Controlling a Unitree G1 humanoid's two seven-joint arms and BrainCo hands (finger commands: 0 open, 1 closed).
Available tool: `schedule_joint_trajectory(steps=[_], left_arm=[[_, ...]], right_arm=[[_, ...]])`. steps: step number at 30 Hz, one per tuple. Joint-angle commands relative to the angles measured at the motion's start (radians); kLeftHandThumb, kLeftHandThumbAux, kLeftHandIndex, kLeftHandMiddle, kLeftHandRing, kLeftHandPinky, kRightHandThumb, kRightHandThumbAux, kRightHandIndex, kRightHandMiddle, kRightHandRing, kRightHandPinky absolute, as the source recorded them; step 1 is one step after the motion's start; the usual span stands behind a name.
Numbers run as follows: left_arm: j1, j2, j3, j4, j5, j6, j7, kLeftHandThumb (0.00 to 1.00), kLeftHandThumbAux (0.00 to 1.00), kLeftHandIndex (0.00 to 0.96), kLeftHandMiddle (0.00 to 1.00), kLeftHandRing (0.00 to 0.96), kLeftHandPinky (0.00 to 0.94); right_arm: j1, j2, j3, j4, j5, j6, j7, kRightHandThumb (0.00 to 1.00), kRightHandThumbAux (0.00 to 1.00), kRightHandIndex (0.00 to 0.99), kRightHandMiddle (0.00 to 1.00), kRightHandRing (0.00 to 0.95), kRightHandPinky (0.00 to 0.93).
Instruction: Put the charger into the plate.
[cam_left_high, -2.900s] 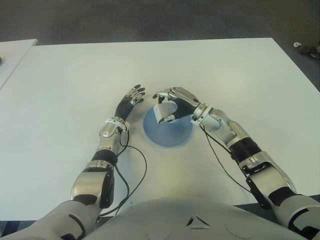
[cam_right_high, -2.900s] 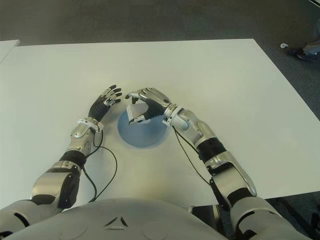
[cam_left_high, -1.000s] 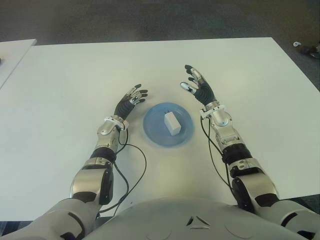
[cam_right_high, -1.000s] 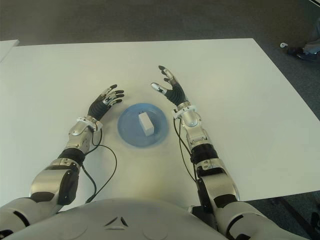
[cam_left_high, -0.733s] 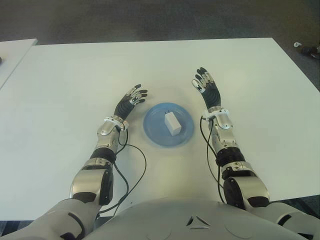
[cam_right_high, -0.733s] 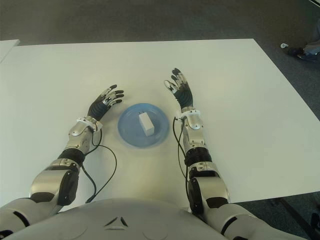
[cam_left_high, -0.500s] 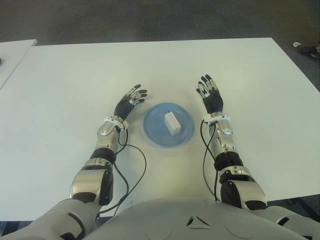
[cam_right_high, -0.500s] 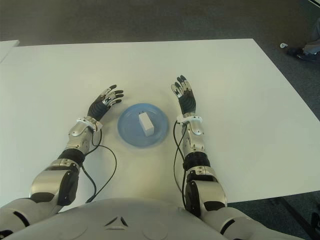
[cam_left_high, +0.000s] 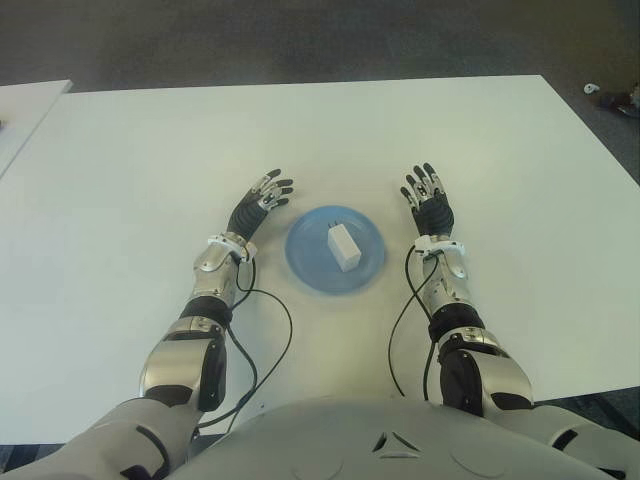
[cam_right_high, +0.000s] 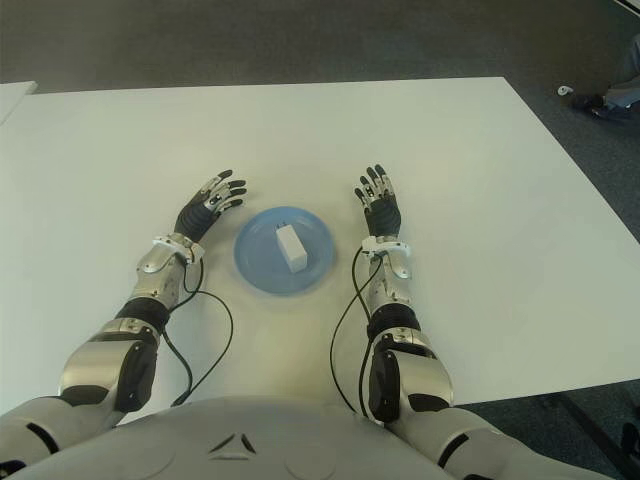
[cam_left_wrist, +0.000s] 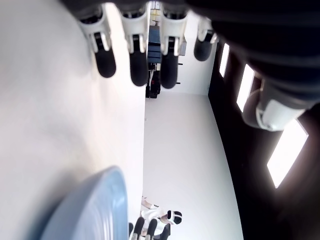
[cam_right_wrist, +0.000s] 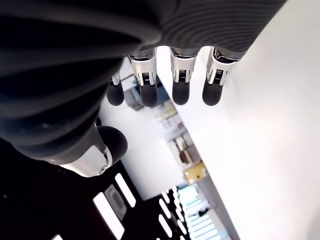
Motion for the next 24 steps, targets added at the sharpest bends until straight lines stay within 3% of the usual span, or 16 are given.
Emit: schedule_joint_trajectory(steps=[1, 12, 24], left_arm=[[0.047, -0.005, -0.003, 0.028, 0.012, 0.035, 0.009, 0.0, 0.43, 0.053, 0.197, 0.183, 0.175], [0.05, 0.002, 0.0, 0.023, 0.018, 0.023, 0.032, 0.0, 0.417, 0.042, 0.19, 0.173, 0.171], [0.057, -0.006, 0.02, 0.02, 0.005, -0.008, 0.069, 0.0, 0.442, 0.041, 0.164, 0.14, 0.131]], right_arm=[[0.026, -0.003, -0.014, 0.095, -0.011, 0.017, -0.013, 0.02, 0.661, 0.058, 0.106, 0.072, 0.076], [0.015, -0.051, 0.027, 0.197, -0.089, -0.019, 0.001, 0.012, 0.651, 0.055, 0.115, 0.08, 0.064], [0.012, -0.077, 0.088, 0.211, -0.174, -0.046, 0.004, 0.022, 0.622, 0.053, 0.12, 0.083, 0.053]])
